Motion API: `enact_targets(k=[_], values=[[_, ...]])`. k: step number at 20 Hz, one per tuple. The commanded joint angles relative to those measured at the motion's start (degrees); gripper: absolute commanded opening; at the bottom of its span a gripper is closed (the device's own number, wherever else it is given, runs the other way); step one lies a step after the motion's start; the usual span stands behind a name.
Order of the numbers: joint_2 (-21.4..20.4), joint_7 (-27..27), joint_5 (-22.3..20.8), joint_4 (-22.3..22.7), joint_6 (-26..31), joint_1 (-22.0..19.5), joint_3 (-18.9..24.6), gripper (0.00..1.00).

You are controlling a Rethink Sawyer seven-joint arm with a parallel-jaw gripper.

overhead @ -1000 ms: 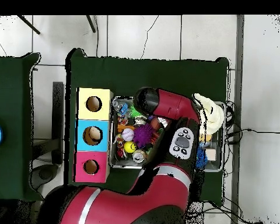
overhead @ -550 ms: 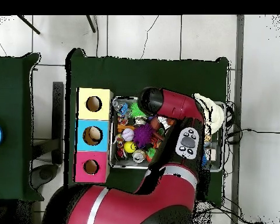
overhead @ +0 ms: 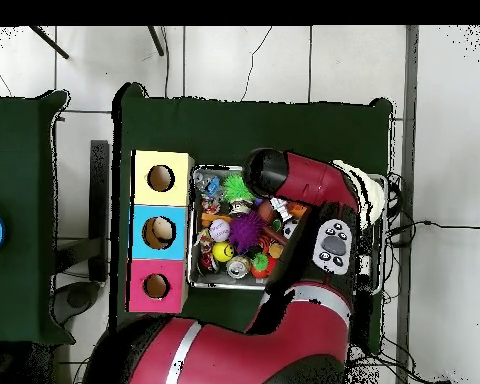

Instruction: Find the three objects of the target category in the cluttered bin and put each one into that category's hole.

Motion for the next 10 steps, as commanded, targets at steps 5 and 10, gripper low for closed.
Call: enact_targets(k=[5,10], values=[[-0.9,-3.7,-4.9,3.3,0.2,-1.5,7.8,0.0],[-1.0,-4.0,-6.2,3.4,-1.1,-1.2,7.4,1.0]])
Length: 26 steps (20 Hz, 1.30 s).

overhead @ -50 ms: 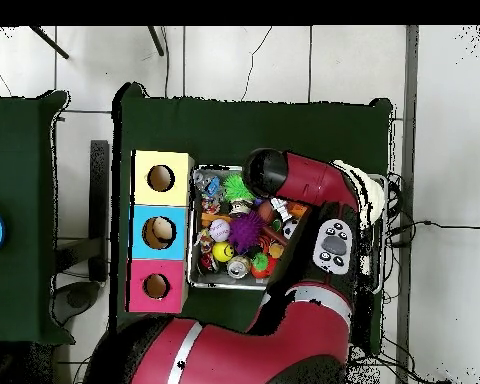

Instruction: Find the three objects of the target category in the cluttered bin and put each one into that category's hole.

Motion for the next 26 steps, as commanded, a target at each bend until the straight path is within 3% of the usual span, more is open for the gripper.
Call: enact_targets(k=[1,5,11,17,26], values=[[-1.0,-4.0,-5.1,3.8,-2.3,-1.2,7.3,1.0],[-0.8,-4.5,-5.4,3.0,-0.5,-1.9,8.4,1.0],[-1.7,-4.4,-7.0,4.2,-4.3,-2.9,10.3,1.0],[-5.4,-3.7,-8.4,8.5,-5.5,-4.3,13.3,1.0],[-8.7,-2.5,-11.0,12.0,-5.9,-4.6,14.2,1.0]])
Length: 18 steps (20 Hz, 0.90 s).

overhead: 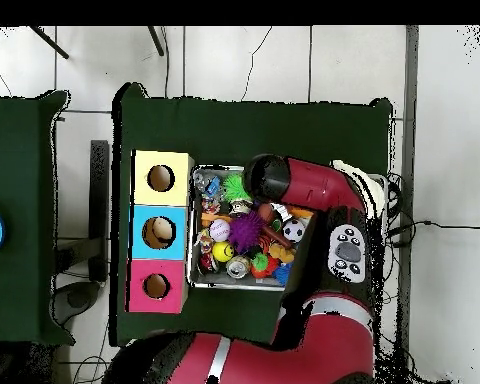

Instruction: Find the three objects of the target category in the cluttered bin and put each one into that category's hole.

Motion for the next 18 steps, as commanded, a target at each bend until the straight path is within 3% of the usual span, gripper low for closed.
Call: enact_targets(k=[1,3,11,18], values=[[-3.4,-2.6,-4.2,7.5,-3.0,-1.2,7.2,1.0],[-3.9,-1.6,-4.4,8.3,-2.8,-0.8,7.1,1.0],[-3.4,17.6,2.8,11.1,-0.9,5.7,-0.5,1.0],[-2.6,23.9,7.9,13.4,-2.4,10.3,-5.4,1.0]])
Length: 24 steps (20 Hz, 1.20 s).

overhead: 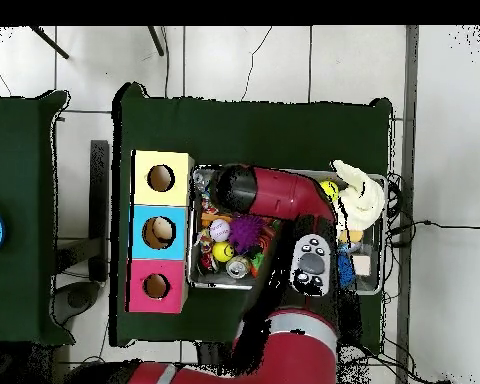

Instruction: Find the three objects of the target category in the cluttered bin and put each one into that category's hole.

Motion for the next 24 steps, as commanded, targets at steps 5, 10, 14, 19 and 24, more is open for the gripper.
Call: enact_targets(k=[5,10,14,19,24], values=[[1.8,27.3,9.7,9.2,-2.1,7.1,-6.7,1.0],[2.2,28.4,12.0,11.0,-4.1,7.2,-6.4,1.0],[2.7,29.4,12.8,11.5,-5.4,7.4,-6.6,1.0],[3.7,34.4,16.1,12.1,-5.4,8.9,-8.2,1.0],[4.5,32.2,16.6,11.2,-5.5,8.1,-7.8,1.0]])
